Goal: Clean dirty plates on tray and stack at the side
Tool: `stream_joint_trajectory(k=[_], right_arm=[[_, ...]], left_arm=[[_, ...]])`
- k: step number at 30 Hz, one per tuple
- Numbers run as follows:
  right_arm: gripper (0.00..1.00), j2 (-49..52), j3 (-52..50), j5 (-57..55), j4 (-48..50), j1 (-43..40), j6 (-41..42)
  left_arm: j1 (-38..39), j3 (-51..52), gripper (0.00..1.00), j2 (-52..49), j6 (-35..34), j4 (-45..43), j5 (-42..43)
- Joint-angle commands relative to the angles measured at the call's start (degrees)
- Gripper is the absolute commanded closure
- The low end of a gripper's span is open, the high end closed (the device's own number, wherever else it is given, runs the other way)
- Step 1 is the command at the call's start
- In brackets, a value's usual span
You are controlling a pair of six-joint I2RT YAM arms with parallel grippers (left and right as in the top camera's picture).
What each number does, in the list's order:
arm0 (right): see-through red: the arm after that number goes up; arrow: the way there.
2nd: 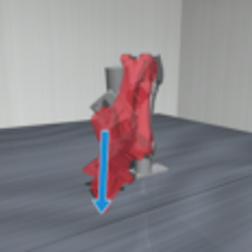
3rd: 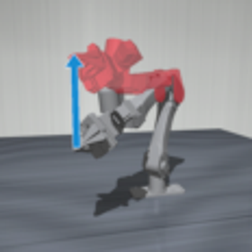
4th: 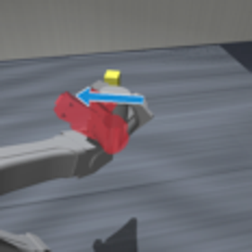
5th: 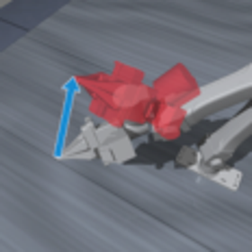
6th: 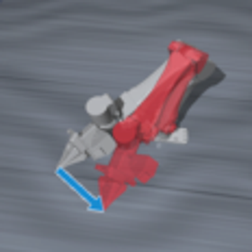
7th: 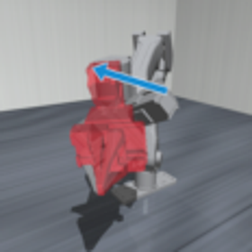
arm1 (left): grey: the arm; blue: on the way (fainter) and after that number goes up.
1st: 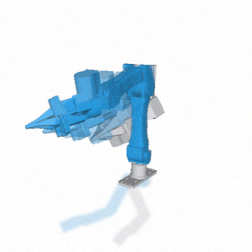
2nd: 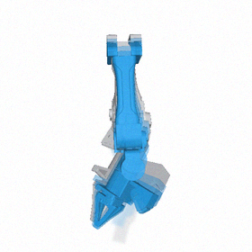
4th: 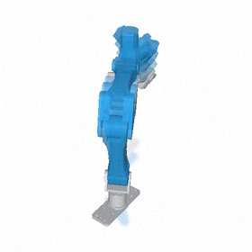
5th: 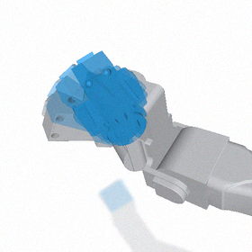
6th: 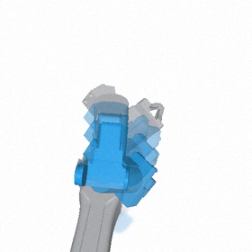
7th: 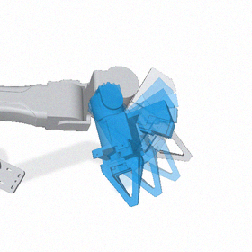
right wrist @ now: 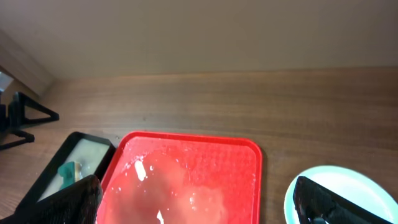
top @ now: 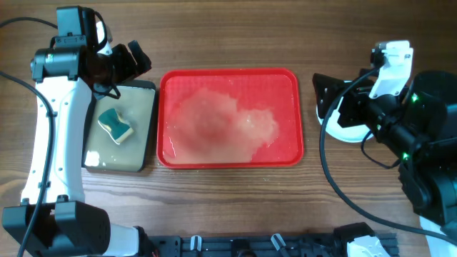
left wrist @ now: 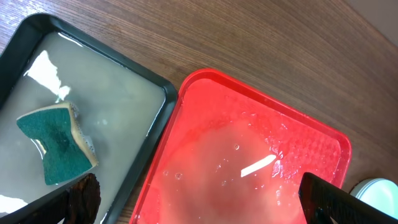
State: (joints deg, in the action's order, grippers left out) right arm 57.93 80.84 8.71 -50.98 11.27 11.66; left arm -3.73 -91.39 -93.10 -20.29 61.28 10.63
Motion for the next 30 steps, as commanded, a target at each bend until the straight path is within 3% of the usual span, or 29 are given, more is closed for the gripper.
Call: stream_joint_trajectory(k=[1,4,7,12,18,26,30], right_arm=[[0.0,1.62,0.42,-0.85,-1.66,0.13,0.48],[0.0,1.55,-1.62,-3.17,-1.46,0.09,-0.09],[0.0,-1.57,-8.04,-2.82,7.02,0.09,-6.01],[0.0,-15.3,-31.3,-2.69,29.42,0.07,-10.67],[0.0,-32.92,-55.23,1.88,44.98,-1.55,-16.37],[0.0,-54.95,-75.21,2.29,48.96,-1.81,-17.53],[0.0,-57.77,-79.97,3.78,50.53,-1.81,-17.4]], left_arm=[[-0.26,-0.39,0.0,-0.39,-0.09,-0.13,1.09],[-0.26,-0.39,0.0,-0.39,-0.09,-0.15,1.11],[-0.26,-0.39,0.0,-0.39,-0.09,-0.13,1.11],[-0.26,-0.39,0.0,-0.39,-0.09,-0.13,1.11],[-0.26,-0.39,0.0,-0.39,-0.09,-0.13,1.11],[-0.26,-0.39,0.0,-0.39,-0.09,-0.13,1.11],[-0.26,-0.39,0.0,-0.39,-0.09,-0.13,1.11]])
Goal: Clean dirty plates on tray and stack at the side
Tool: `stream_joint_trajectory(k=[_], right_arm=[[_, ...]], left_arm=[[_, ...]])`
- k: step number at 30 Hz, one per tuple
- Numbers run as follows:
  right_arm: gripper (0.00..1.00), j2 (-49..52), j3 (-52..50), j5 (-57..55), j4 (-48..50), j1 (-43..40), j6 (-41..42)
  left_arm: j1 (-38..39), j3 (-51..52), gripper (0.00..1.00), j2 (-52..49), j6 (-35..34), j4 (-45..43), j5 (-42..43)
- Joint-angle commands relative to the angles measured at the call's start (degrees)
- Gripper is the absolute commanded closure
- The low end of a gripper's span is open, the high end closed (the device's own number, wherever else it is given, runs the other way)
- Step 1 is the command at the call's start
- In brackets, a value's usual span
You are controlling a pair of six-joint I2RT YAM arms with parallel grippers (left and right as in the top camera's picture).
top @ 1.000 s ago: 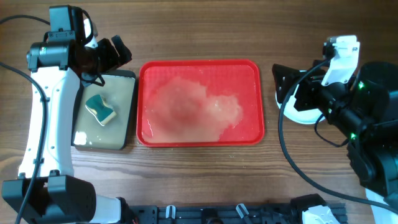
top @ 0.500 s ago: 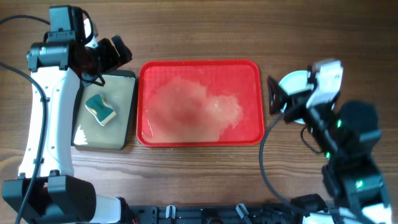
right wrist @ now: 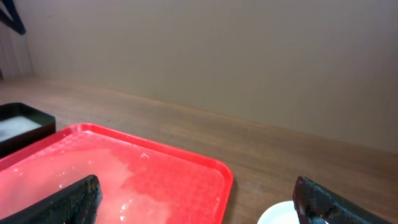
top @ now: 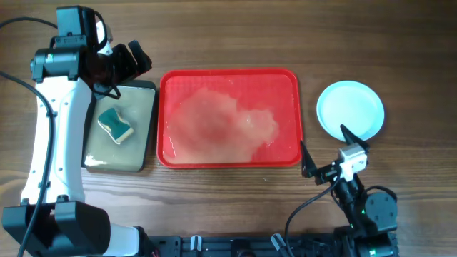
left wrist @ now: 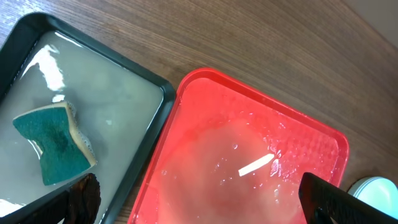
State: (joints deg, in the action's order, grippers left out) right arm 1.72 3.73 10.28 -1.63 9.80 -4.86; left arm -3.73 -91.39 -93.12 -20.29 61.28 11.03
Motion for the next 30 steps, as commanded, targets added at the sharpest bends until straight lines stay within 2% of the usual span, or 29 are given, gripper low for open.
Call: stream_joint_trajectory(k=[1,3,22,26,28,30], right_arm=[[0.0,-1.55,-3.32,3.06,2.56,-0.33,0.44],[0.0,-1.55,-3.32,3.52,2.67,-0.33,2.47],[0.0,-1.44,-3.32,3.52,2.64,-0.35,2.01],[0.0,-1.44,-3.32,3.5,2.64,-0.35,2.01],[0.0,-1.44,-3.32,3.5,2.64,-0.35,2.01],[0.0,-1.44,-3.32,3.52,2.64,-0.35,2.01]], left_arm=[[-0.26,-0.39,0.0,-0.37,-0.09,-0.15,0.7],[-0.26,-0.39,0.0,-0.37,-0.09,-0.15,0.72],[0.46,-0.39,0.0,0.55,-0.09,-0.13,0.28],[5.05,-0.33,0.0,4.96,-0.09,-0.13,0.28],[7.32,-0.22,0.0,9.53,2.4,-0.39,-4.37],[8.79,2.73,0.0,15.06,3.23,-2.73,-5.55]])
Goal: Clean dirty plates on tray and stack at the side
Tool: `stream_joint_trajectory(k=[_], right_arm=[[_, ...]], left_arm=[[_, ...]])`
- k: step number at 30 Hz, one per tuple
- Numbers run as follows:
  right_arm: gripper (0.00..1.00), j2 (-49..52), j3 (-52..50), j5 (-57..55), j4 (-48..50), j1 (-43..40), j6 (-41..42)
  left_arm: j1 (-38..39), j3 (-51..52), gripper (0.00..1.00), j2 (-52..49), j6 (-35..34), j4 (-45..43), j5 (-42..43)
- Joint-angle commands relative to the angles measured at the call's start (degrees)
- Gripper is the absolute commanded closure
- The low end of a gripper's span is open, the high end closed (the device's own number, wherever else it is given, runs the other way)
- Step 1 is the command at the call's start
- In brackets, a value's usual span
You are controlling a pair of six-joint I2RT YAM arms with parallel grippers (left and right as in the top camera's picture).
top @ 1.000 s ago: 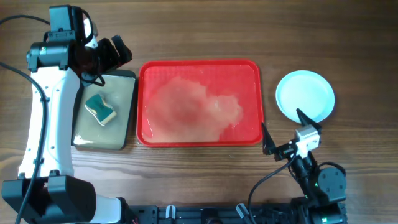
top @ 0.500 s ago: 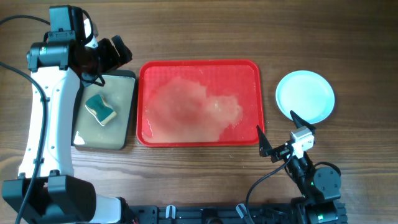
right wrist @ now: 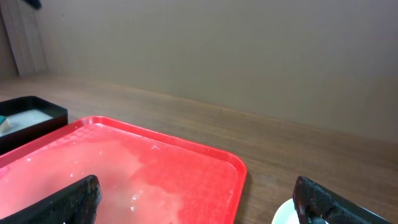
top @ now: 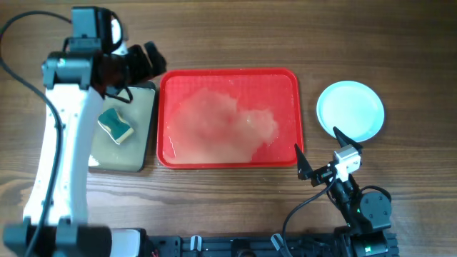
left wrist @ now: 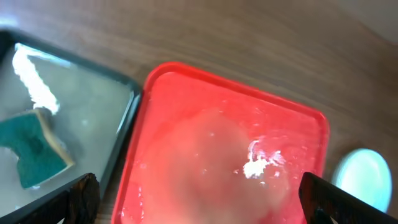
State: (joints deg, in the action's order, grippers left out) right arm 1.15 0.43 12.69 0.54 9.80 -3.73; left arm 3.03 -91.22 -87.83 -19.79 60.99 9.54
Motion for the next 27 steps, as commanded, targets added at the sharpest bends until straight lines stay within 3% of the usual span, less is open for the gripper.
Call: stream_joint_trajectory(k=[1,4,9,13,20,27], right_arm=[[0.0,-0.87,-0.02,1.11,0.48,-0.35,0.9],[0.0,-0.87,-0.02,1.09,0.48,-0.35,0.87],[0.0,-0.87,-0.02,1.09,0.48,-0.35,0.87],[0.0,-0.87,-0.02,1.11,0.48,-0.35,0.85],[0.0,-0.87,-0.02,1.11,0.48,-0.35,0.87],[0.0,-0.72,-0.02,1.11,0.48,-0.35,0.87]], left_arm=[[2.32,4.94,0.0,12.33,3.1,-4.81,-4.11],[2.38,14.73,0.0,20.55,2.69,-14.01,-4.04],[1.62,43.89,0.0,42.4,2.62,-37.57,-2.91],[-2.23,60.26,0.0,56.3,2.6,-48.22,0.31],[-3.58,80.24,0.0,77.44,2.64,-57.75,-3.43],[-3.58,87.56,0.0,83.45,2.64,-58.66,-9.44]])
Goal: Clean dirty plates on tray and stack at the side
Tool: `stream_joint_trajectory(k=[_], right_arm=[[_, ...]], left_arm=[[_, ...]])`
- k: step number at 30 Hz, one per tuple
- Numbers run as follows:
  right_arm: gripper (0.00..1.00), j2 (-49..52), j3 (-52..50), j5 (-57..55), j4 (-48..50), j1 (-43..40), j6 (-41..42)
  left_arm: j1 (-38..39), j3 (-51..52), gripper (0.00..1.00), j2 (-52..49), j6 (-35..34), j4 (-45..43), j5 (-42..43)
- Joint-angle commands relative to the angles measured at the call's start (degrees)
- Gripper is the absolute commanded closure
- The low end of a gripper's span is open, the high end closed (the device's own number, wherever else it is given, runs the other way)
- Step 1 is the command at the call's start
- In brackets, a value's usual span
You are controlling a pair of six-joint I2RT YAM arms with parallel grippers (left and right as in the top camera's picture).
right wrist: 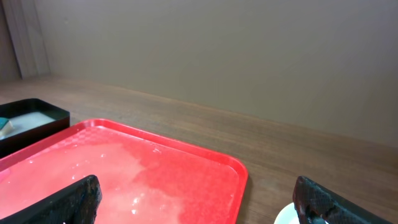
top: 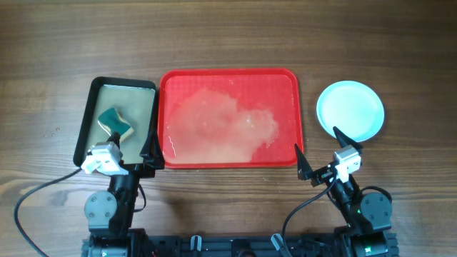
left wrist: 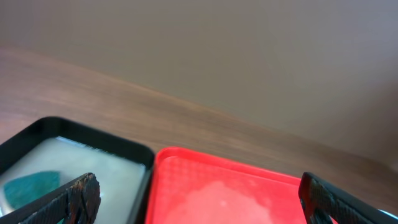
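A pale blue plate (top: 350,111) lies on the table to the right of the red tray (top: 285,80); its rim also shows as the plate (right wrist: 285,217) low in the right wrist view. The red tray (left wrist: 249,180) (right wrist: 230,171) carries only a film of soapy water. My left gripper (top: 128,152) (left wrist: 199,205) stands open at the front edge, by the black tray's near right corner. In front of the gap between red tray and plate, my right gripper (top: 320,150) (right wrist: 199,205) is open too. Neither holds anything.
A black tray (top: 91,121) (left wrist: 99,135) (right wrist: 43,107) of cloudy water sits left of the red tray, with a green and yellow sponge (top: 116,124) (left wrist: 34,185) in it. Both arms are folded low at the table's front edge.
My left arm, which reached over the back left with its gripper above the black tray's far end, now sits folded at the front edge. The right arm has not moved.
First my right arm hung over the plate at the right and my left over the black tray's far end. Then the right arm was down at the front edge and the plate lay uncovered. The left gripper shifted a little right, and now it rests at the front too.
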State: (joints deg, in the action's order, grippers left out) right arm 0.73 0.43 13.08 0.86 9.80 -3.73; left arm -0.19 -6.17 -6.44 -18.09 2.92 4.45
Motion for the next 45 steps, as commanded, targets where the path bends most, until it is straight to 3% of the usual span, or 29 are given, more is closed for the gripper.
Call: stream_joint_trajectory(k=[1,11,45], right_arm=[[0.0,-0.31,-0.02,0.72,0.15,-0.35,0.85],[0.0,-0.31,-0.02,0.72,0.15,-0.35,0.87],[0.0,-0.31,-0.02,0.7,0.15,-0.35,0.85]], left_arm=[[-0.37,2.89,0.0,2.19,0.94,-0.61,-4.83],[-0.35,5.86,0.0,6.32,0.96,1.22,-4.74],[-0.35,5.84,0.0,6.14,0.96,1.2,-4.74]])
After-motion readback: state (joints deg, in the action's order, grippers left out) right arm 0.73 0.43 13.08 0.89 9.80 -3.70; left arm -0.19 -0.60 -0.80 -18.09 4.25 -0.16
